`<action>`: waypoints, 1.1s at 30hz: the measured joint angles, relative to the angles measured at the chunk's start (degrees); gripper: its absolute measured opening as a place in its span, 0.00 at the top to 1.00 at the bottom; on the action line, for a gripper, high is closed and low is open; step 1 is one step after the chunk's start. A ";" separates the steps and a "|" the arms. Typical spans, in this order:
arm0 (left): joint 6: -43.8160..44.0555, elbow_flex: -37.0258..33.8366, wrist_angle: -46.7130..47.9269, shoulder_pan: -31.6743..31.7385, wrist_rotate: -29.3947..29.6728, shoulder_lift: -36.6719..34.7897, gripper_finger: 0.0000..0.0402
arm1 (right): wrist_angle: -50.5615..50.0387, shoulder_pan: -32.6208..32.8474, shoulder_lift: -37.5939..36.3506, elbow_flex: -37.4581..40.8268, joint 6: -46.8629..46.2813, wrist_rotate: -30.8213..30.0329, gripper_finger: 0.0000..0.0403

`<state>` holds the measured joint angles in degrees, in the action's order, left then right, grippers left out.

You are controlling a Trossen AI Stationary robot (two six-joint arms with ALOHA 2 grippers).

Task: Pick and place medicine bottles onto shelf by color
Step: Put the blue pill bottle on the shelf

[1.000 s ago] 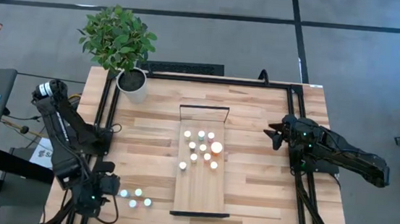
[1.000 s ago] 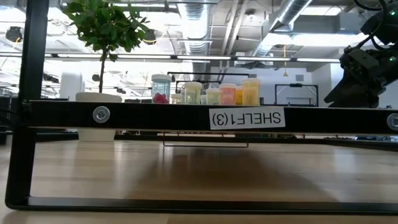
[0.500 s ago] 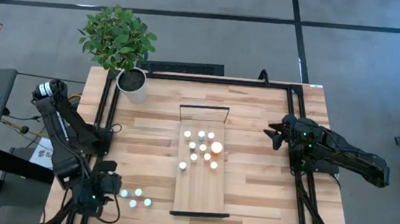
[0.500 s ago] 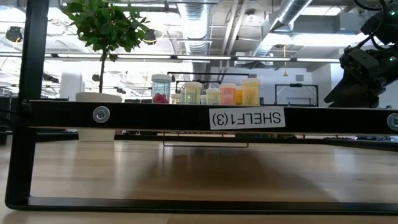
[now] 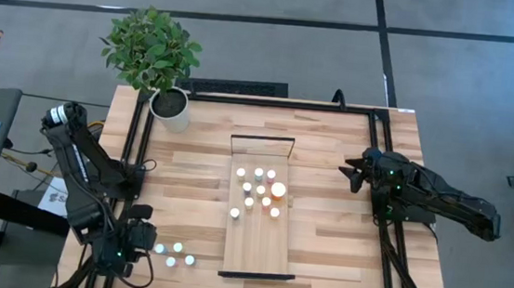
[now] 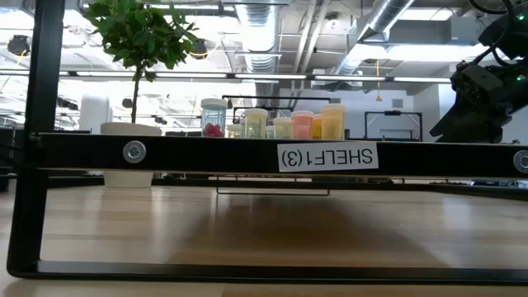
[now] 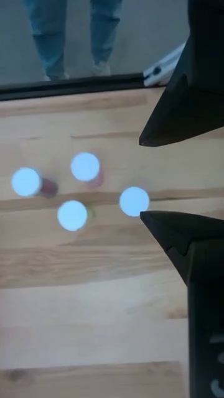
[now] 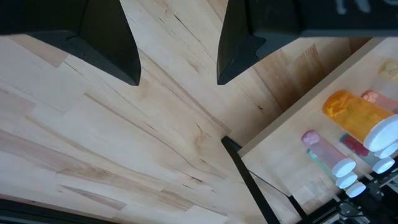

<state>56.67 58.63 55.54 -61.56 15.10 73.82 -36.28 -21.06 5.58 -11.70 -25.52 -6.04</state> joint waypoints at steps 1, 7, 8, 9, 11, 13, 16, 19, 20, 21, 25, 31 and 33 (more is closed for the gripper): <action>0.00 -0.44 -0.16 -0.02 0.13 0.00 0.58 | -0.01 -0.01 0.00 0.00 0.00 0.01 0.42; -0.05 -4.17 -4.43 1.38 -1.00 0.00 0.54 | -0.01 -0.01 0.01 0.00 0.00 0.00 0.42; -0.10 -4.61 -5.07 1.65 -0.96 0.00 0.54 | -0.01 -0.01 0.00 0.00 0.00 0.00 0.42; -0.43 -5.04 -5.50 2.06 -0.90 0.00 0.53 | -0.01 -0.01 0.00 0.00 0.00 0.00 0.42; -0.54 -6.15 -6.60 2.94 -1.03 0.00 0.53 | -0.01 0.00 0.00 0.00 0.00 0.01 0.42; -0.49 -7.48 -8.02 3.92 -1.97 0.00 0.53 | -0.01 -0.02 0.00 0.00 0.00 0.00 0.42; -0.48 -8.97 -10.24 5.05 -3.22 0.02 0.53 | -0.01 -0.01 0.00 0.00 0.00 0.01 0.42; -0.47 -9.57 -10.74 5.90 -3.32 0.02 0.53 | -0.02 -0.02 0.01 0.00 0.00 0.01 0.42; -0.45 -9.95 -11.40 6.01 -3.38 0.01 0.53 | -0.01 0.00 0.00 0.00 0.00 0.00 0.42; -0.45 -10.35 -11.98 6.17 -3.69 0.00 0.53 | -0.02 -0.02 0.02 0.00 0.00 0.00 0.42; -0.16 -11.87 -15.17 6.27 -4.84 0.08 0.53 | -0.04 -0.01 0.02 0.01 0.00 0.00 0.42; -1.03 -12.17 -15.03 6.25 -4.71 1.84 0.53 | -0.01 -0.02 0.02 0.00 0.00 0.02 0.42; -1.50 -12.17 -14.94 6.21 -4.73 2.65 0.53 | -0.03 -0.02 0.02 0.00 0.00 0.00 0.42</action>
<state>55.17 46.46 40.60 -55.35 10.37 76.47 -36.32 -21.08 5.61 -11.70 -25.52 -6.04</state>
